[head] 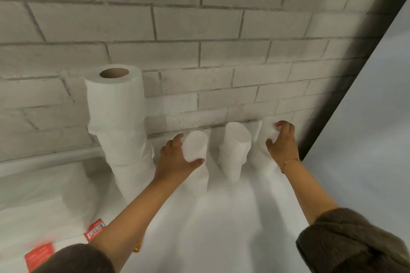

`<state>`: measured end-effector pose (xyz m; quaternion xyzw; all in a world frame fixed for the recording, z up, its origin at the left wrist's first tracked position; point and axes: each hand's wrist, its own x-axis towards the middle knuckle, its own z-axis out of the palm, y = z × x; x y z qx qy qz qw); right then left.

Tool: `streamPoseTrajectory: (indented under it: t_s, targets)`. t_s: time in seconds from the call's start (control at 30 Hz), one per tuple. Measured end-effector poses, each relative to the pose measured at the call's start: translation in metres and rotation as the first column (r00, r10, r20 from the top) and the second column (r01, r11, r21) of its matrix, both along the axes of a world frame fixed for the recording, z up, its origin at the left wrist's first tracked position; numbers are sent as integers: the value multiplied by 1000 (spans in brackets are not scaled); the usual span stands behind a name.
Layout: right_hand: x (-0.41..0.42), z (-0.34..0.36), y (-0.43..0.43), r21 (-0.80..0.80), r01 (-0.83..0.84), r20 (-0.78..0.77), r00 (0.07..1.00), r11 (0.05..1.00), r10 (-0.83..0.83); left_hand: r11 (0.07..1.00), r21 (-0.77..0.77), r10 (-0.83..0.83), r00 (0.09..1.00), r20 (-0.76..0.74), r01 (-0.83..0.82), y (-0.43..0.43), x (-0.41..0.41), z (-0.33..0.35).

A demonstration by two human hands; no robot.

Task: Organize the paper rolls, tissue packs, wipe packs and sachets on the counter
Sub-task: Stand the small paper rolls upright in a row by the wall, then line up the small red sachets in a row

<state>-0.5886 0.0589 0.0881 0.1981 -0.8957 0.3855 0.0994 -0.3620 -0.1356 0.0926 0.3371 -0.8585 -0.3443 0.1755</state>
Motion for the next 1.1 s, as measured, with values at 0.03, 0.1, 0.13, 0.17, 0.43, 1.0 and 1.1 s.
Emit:
streamPoseTrajectory:
  t_s: [0.03,0.1,0.13,0.17,0.43,1.0,1.1]
  targets:
    - [-1,-5,-1,4,1,18,1000,1000,-1,1000,2,-3,1000,-11,3,-2,1,0]
    - [-2,-8,2,-23,12,51,999,1000,-10,1000,2,-18,1000,-23,18,-2,5,2]
    - [-2,-7,3,-33,10,56,998,999,-8,1000,-3,-26,999,-28,26,-2,7,2]
    - [0,-5,4,-35,7,59,998,999,-5,999,-11,-32,999,-32,32,-2,9,3]
    - [65,5,18,-78,105,13,994,991,-105,993,-92,-79,989,-122,68,10,50,19]
    - [374,-75,-52,-76,-450,314,836,890,450,959,284,-15,1000,25,7,16,337,-57]
    - [420,-77,-84,-59,-507,342,799,860,495,951,306,51,999,7,-50,-3,380,-58]
